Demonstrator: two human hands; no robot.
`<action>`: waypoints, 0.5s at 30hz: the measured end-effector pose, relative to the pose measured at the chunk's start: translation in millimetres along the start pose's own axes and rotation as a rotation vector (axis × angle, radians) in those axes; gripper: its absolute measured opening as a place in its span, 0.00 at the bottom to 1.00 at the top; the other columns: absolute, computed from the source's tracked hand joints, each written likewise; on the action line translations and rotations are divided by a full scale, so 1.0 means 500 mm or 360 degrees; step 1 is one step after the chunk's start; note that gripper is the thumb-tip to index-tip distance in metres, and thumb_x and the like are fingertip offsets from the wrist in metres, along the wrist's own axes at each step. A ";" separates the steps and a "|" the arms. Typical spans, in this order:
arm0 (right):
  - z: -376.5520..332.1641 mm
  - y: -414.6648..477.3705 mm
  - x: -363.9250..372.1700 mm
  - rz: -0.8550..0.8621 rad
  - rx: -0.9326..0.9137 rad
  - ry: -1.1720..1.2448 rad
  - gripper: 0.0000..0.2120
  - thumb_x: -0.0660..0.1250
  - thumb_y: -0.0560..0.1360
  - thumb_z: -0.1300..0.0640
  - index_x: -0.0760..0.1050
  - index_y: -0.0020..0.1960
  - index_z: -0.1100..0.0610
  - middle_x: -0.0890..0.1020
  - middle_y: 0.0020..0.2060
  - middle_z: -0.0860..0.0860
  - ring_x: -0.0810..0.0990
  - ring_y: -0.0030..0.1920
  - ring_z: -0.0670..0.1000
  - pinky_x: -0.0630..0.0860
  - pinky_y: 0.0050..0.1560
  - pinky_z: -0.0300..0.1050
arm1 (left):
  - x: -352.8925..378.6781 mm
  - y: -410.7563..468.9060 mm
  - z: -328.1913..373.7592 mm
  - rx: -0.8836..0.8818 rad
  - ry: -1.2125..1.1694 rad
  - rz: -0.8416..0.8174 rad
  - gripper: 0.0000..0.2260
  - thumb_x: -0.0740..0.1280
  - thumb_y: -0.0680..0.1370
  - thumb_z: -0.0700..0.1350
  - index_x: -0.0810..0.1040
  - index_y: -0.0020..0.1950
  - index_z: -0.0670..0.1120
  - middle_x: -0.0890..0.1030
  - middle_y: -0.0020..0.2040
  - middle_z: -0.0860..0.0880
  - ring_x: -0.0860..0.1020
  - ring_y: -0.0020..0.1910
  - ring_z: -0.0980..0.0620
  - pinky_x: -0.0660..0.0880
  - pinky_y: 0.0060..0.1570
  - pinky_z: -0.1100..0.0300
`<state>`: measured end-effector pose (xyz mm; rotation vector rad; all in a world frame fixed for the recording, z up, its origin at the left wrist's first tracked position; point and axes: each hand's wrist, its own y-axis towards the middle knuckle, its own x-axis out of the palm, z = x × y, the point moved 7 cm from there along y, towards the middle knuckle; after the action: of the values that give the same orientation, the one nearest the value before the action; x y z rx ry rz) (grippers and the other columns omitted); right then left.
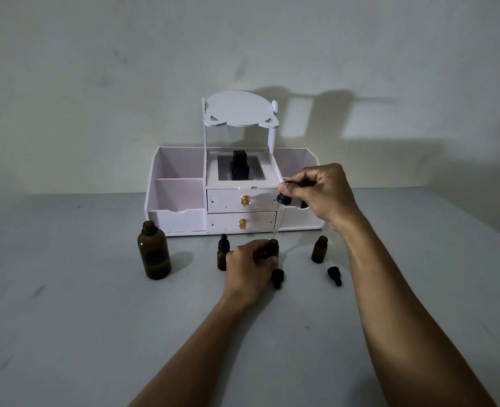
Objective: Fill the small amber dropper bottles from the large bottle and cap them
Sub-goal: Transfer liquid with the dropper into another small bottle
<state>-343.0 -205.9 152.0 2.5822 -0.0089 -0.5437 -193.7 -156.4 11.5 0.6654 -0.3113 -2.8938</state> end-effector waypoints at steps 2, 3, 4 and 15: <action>0.001 -0.001 -0.001 0.0022 0.0002 0.0006 0.04 0.78 0.69 0.63 0.85 0.40 0.56 0.84 0.30 0.42 0.81 0.30 0.38 0.77 0.33 0.32 | 0.000 -0.001 0.000 0.0008 -0.0004 0.0002 0.16 0.73 0.76 0.39 0.82 0.64 0.45 0.85 0.57 0.49 0.80 0.52 0.60 0.67 0.46 0.85; 0.001 -0.001 -0.002 0.0028 0.0000 0.0002 0.04 0.78 0.69 0.63 0.85 0.40 0.55 0.84 0.30 0.41 0.82 0.31 0.38 0.77 0.33 0.32 | -0.001 -0.001 0.001 0.0007 -0.0007 0.0007 0.16 0.73 0.76 0.39 0.82 0.64 0.45 0.85 0.57 0.49 0.79 0.51 0.60 0.67 0.45 0.85; 0.001 -0.001 -0.002 0.0028 -0.0002 -0.0003 0.05 0.78 0.69 0.63 0.85 0.40 0.55 0.84 0.30 0.41 0.82 0.31 0.38 0.77 0.34 0.32 | -0.002 -0.001 0.001 0.0006 -0.0011 0.0010 0.16 0.73 0.76 0.39 0.82 0.64 0.45 0.85 0.57 0.49 0.79 0.51 0.61 0.67 0.45 0.85; -0.013 0.003 -0.012 0.0069 0.0008 0.0004 0.06 0.78 0.70 0.58 0.86 0.44 0.59 0.83 0.29 0.42 0.79 0.29 0.38 0.77 0.36 0.37 | 0.001 -0.001 -0.015 -0.0072 -0.0066 0.0010 0.21 0.73 0.76 0.42 0.78 0.69 0.47 0.84 0.59 0.49 0.81 0.58 0.56 0.76 0.64 0.60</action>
<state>-346.0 -203.5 159.9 2.5814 -0.0657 -0.5251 -191.1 -157.3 4.6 0.5964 -0.2520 -2.9025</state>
